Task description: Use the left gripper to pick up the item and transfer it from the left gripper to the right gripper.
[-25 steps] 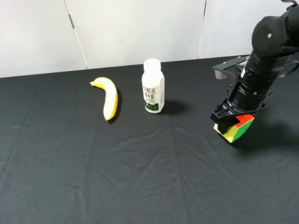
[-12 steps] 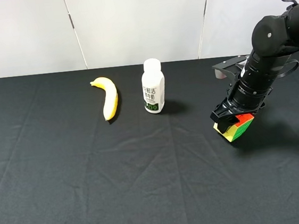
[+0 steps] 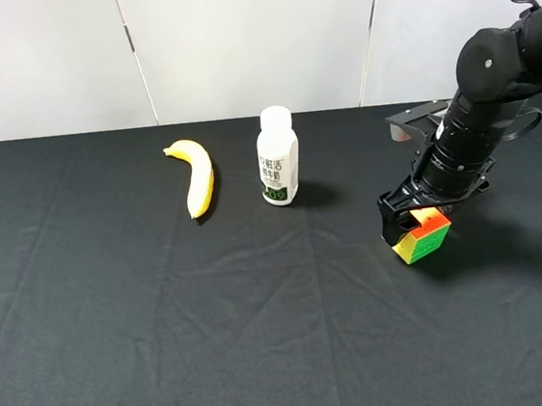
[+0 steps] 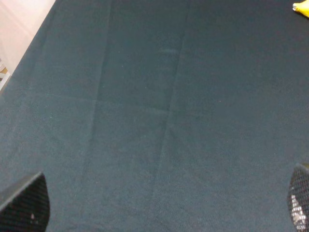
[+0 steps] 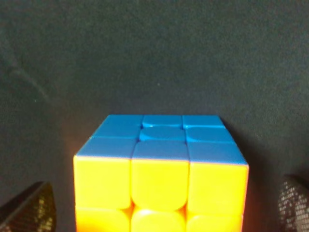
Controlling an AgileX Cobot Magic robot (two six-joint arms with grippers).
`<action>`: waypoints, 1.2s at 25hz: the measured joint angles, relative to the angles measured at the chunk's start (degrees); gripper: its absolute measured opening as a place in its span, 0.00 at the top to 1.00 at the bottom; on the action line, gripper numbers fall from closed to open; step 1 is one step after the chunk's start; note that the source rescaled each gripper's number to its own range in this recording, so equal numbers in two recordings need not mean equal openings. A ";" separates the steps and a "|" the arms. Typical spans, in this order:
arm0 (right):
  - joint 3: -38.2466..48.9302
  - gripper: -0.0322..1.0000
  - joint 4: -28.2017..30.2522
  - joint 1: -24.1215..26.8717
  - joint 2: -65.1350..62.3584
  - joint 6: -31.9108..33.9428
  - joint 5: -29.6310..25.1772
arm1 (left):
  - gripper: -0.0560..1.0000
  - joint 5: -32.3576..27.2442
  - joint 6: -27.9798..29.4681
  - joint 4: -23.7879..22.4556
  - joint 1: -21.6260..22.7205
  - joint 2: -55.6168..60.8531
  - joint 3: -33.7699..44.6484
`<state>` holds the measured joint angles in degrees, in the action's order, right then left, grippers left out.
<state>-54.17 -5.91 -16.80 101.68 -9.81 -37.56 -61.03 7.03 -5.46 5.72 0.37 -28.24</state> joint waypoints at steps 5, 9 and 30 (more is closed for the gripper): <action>-3.57 0.01 0.00 0.00 -4.06 0.00 -6.05 | 0.03 -0.11 0.00 0.00 0.00 0.00 0.00; -7.76 0.01 0.00 0.00 -9.37 0.22 -13.80 | 0.03 -0.10 0.00 0.00 0.00 0.00 0.00; 0.63 0.01 -0.28 0.00 -54.56 4.75 -32.01 | 0.03 -0.16 0.00 0.00 0.00 0.00 0.00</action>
<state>-53.54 -6.19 -16.80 47.12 -5.06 -69.57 -61.19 7.03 -5.46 5.72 0.37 -28.24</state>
